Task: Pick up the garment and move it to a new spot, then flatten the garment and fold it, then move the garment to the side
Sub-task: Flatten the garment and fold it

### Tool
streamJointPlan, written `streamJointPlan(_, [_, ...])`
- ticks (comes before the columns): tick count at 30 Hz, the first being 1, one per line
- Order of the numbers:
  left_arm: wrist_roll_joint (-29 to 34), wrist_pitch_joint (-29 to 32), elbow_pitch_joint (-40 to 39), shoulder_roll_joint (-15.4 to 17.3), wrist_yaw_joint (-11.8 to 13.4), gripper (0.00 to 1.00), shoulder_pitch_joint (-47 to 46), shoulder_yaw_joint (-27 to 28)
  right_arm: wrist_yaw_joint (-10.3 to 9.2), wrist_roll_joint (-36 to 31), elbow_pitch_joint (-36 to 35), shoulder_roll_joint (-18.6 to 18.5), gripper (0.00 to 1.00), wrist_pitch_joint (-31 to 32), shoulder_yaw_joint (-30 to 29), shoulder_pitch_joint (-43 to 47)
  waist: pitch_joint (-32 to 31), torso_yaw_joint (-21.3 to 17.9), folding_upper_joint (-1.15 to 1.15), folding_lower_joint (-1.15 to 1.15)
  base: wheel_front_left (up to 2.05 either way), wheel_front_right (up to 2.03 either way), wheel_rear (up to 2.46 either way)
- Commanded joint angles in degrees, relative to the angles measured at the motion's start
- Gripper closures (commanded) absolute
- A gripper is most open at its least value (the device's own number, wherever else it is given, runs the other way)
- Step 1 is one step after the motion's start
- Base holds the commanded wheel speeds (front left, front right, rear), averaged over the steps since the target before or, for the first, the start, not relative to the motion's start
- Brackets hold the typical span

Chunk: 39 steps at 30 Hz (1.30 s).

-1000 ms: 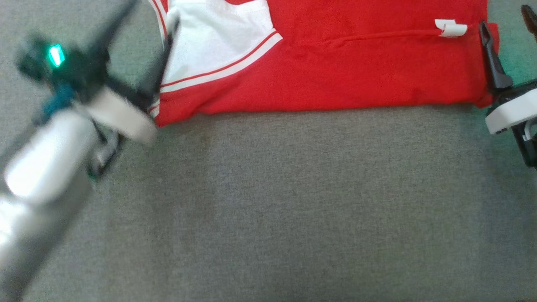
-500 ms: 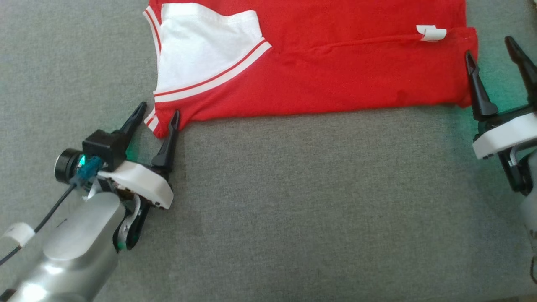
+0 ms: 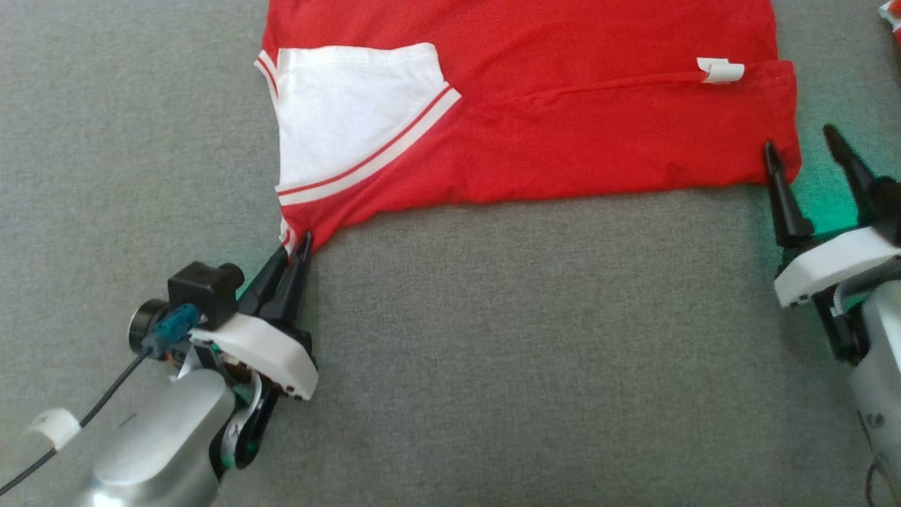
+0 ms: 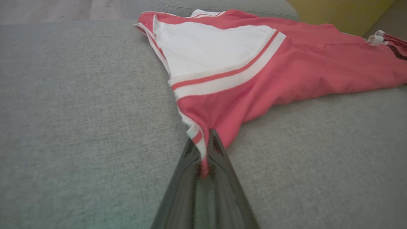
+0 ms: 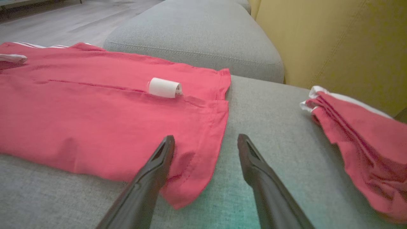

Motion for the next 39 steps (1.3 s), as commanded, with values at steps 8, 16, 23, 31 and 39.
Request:
streamJointPlan(8, [1.15,0.05,-4.85,4.26,0.87,1.00,0.02,1.70,-0.04,9.10,7.48,0.89,0.87,3.98,3.50,-2.47,0.21,1.20,0.00,0.00,0.00,0.00,0.00])
streamJointPlan(16, [1.06,0.00,-6.84,5.76,1.27,1.00,0.91,1.83,-0.04,14.78,5.83,-3.49,1.00,5.67,9.78,-2.52,-0.73,0.84,0.00,0.00,0.00,0.00,0.00])
streamJointPlan(23, [-0.50,0.59,-12.98,9.04,2.61,1.00,6.10,1.72,-0.04,17.89,-0.82,-11.84,1.00,6.68,15.72,1.79,-2.66,0.63,0.00,0.00,0.00,0.00,0.00])
streamJointPlan(31, [-2.03,0.36,-19.86,9.64,5.34,1.00,13.66,-0.13,-0.04,22.38,-11.10,-20.89,1.00,10.42,17.07,12.03,-4.84,1.78,0.00,0.00,0.00,0.00,0.00])
streamJointPlan(39, [-3.52,0.08,-20.92,8.69,5.86,1.00,17.74,-1.72,-0.04,22.92,-17.37,-22.52,0.97,12.46,11.56,21.95,-5.60,2.35,0.00,0.00,0.00,0.00,0.00])
